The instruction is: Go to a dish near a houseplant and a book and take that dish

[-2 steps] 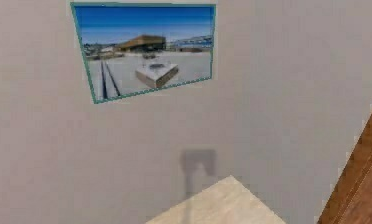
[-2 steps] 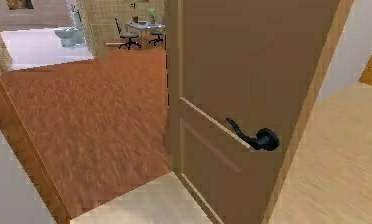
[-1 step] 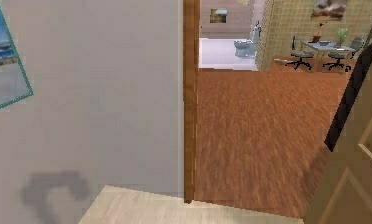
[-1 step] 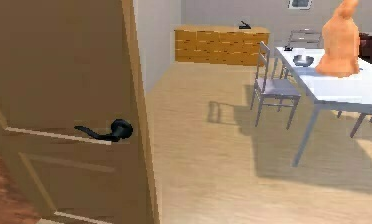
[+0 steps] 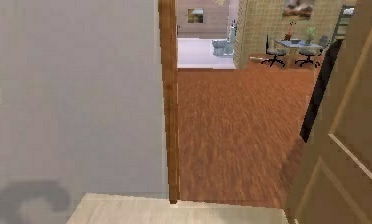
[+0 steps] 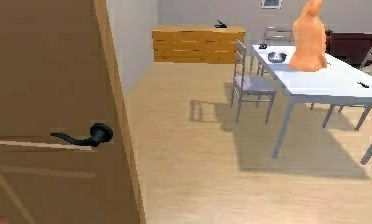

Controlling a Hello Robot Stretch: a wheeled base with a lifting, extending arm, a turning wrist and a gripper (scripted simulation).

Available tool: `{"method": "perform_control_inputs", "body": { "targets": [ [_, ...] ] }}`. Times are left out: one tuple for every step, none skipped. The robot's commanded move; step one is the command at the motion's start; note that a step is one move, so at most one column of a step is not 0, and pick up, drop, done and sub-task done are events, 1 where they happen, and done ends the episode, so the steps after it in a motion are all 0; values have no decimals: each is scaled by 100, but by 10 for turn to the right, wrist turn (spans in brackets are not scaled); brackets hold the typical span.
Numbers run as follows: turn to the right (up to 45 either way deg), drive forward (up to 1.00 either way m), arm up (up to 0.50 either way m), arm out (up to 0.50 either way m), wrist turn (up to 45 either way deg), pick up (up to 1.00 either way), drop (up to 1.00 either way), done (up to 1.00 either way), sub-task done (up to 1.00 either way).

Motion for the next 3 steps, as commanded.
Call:
{"method": "perform_control_inputs", "body": {
  "targets": [
    [0, 15, 0, 0, 0, 0, 0, 0, 0],
    [240, 0, 0, 0, 0, 0, 0, 0, 0],
    [0, 100, 0, 0, 0, 0, 0, 0, 0]
  ]
}}
